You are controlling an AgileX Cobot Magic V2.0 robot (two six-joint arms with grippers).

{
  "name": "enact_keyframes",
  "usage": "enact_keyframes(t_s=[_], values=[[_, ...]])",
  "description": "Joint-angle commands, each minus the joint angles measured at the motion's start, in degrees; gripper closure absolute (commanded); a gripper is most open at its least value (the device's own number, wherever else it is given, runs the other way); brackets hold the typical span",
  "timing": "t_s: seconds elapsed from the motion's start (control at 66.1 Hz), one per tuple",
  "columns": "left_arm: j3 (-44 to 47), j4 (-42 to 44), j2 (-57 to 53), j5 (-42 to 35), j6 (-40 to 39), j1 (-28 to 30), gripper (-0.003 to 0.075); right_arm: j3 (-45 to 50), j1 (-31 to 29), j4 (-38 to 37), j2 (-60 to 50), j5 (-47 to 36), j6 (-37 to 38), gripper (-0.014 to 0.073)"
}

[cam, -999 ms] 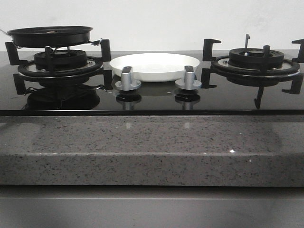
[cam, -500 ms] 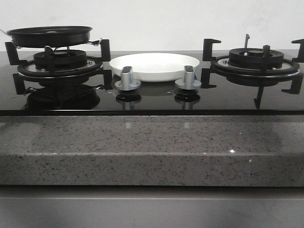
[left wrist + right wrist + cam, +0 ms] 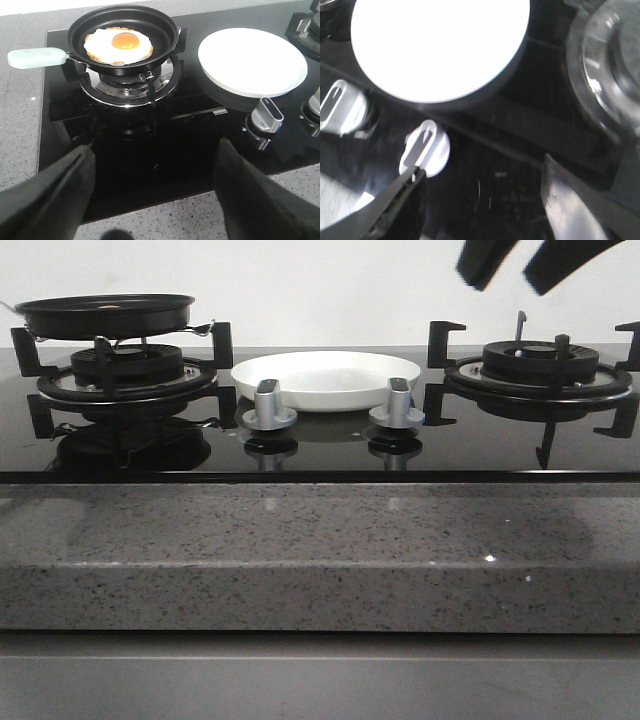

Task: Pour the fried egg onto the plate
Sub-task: 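Lower the right gripper to the rim of the white plate and grasp it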

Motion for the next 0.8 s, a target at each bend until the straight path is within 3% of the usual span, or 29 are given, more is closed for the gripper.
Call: enact_keyframes(t_s=[0.0,0.272,0.5,0.787], values=[[-1.59,-0.34,0.10,-3.61,0.07,-0.52,0.0220,-6.54,-0.01,1.08,2.09,0.33,-0.52,0.0086],[-1.59,-0.34,0.10,-3.72,0.07,-0.52,0.0220,-20.16,-3.52,8.75,13.96,9.06,1.77,0.0088],[-1.59,-0.34,0.10,-3.72,0.07,-0.52,0.0220,-28.76,-4.43,8.90,20.92,11.77,1.77,0.0201],[-1.59,-0.34,0.10,-3.72,0.07,-0.52,0.0220,-39.81,-4.43,8.16,29.60,15.87,1.77,0.0202]])
